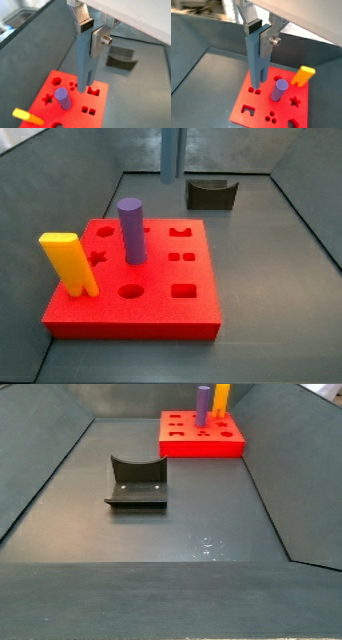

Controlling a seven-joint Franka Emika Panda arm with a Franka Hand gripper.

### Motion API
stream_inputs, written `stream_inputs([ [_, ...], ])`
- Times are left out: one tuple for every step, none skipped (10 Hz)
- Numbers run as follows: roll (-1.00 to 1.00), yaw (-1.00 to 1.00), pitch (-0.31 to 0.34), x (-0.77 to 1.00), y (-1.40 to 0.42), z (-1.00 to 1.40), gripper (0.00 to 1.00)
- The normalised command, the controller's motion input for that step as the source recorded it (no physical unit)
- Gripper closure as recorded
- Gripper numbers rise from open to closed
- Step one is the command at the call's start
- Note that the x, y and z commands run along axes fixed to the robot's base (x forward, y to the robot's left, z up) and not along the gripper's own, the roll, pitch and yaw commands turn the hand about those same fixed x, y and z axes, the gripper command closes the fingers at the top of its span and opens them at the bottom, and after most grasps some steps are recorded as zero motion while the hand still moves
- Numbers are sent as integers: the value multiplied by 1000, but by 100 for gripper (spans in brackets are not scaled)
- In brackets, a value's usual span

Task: Pick up the double-square object. Move up. Move to above the board. Insert the double-square object.
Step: Insert the double-square object.

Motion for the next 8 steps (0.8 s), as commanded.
stream_inputs([
  [0,-997,-47,37,-74,-129,100],
  [0,-991,-81,51,-60,-103,100],
  [0,-997,-87,51,-49,-83,100],
  [0,-983,-89,63,-51,-149,100],
  [0,-983,-96,60,-49,-194,100],
  [27,-974,-90,80,-54,-283,100],
  [74,-954,-94,100,-69,-386,100],
  [127,-949,-80,106,-80,-497,100],
])
